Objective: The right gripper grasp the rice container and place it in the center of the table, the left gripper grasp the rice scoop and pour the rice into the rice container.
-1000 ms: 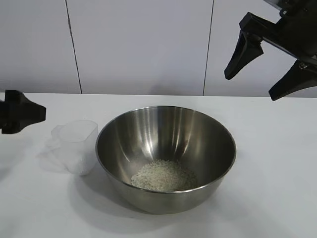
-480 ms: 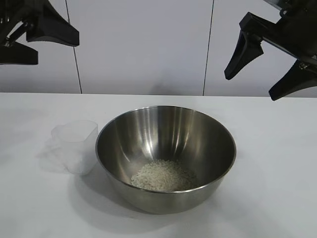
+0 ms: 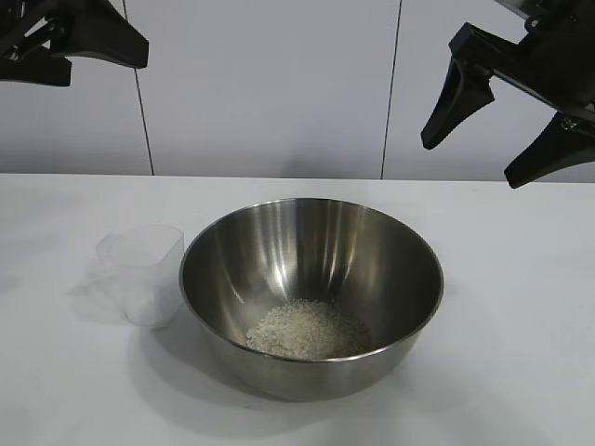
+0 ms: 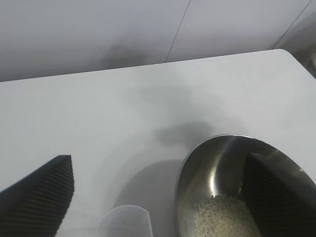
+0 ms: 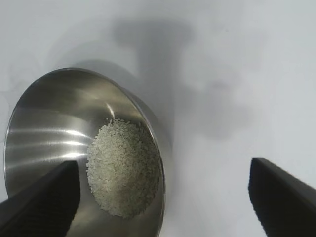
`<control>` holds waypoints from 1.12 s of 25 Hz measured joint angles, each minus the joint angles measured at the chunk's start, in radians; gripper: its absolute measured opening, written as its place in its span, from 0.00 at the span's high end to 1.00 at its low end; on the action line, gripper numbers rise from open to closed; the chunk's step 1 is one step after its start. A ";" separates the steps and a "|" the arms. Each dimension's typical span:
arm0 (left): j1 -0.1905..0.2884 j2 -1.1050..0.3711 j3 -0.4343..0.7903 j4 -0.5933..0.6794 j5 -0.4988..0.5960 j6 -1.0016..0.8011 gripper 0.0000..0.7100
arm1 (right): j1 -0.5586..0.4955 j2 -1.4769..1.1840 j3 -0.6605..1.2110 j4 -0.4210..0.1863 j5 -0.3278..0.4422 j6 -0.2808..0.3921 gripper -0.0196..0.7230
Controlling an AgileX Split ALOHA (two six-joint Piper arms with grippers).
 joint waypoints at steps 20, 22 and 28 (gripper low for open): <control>0.000 0.000 -0.068 0.001 0.195 0.596 0.12 | 0.000 0.000 0.000 0.000 0.000 0.000 0.11; 0.000 0.000 -0.068 -0.002 0.261 0.713 0.14 | 0.000 0.000 0.000 0.000 0.000 0.000 0.11; 0.000 0.000 -0.068 -0.088 0.519 0.788 0.15 | 0.000 0.000 0.000 0.000 0.000 0.000 0.11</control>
